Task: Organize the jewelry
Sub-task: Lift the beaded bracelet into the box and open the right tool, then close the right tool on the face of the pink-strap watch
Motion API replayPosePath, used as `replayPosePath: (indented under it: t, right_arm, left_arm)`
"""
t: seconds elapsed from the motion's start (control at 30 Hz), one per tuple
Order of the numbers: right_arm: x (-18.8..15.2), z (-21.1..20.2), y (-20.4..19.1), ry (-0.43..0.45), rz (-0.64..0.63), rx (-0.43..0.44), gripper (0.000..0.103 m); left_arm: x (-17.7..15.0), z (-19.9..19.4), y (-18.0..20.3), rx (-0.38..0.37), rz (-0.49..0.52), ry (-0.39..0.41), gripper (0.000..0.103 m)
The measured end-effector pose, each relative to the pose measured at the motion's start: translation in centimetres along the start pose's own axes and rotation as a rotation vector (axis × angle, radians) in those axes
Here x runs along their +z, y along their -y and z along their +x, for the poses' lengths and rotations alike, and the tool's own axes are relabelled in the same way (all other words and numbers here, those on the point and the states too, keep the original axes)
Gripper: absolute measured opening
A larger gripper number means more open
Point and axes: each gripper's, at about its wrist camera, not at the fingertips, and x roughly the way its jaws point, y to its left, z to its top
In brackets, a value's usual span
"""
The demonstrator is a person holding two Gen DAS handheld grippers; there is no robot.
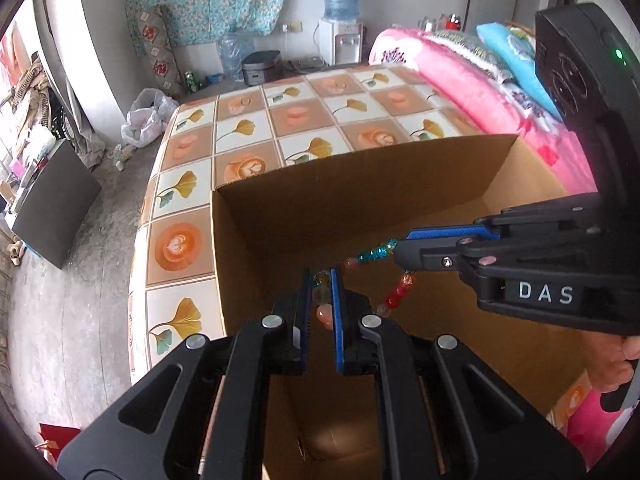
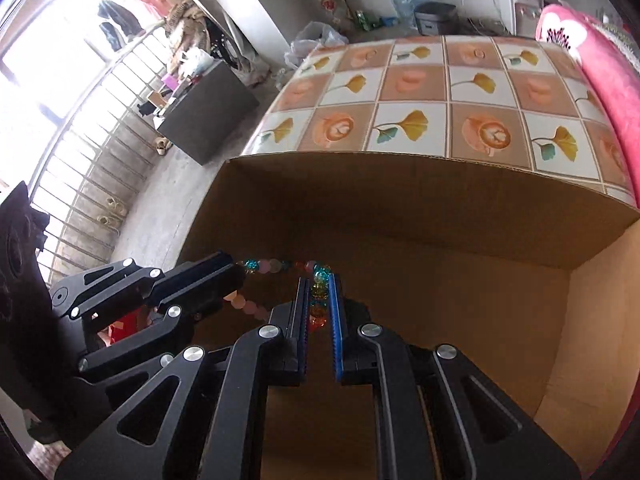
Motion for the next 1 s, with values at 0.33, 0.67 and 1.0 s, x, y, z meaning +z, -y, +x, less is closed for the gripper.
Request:
replayPosePath:
  t: [0.33, 0.67, 1.0]
  right_arm:
    - [1.4, 3.0, 1.2, -0.042, 0.046, 0.02, 0.011]
    - [-7.3, -12.4, -0.7, 0.339, -0.084, 0.105, 0.014]
    - [-21.1, -14.9, 1.6, 0.403, -0.001, 0.099, 0.026]
  left_arm:
    - [0.4, -0.6, -1.6, 0.008, -0.067, 0.021, 0.016]
    - [-6.6, -12.9, -1.3, -0.058, -0.096, 0.34, 0.053]
    - [-18.4, -9.6, 1.5, -0.032, -0.161, 0.153, 0.078]
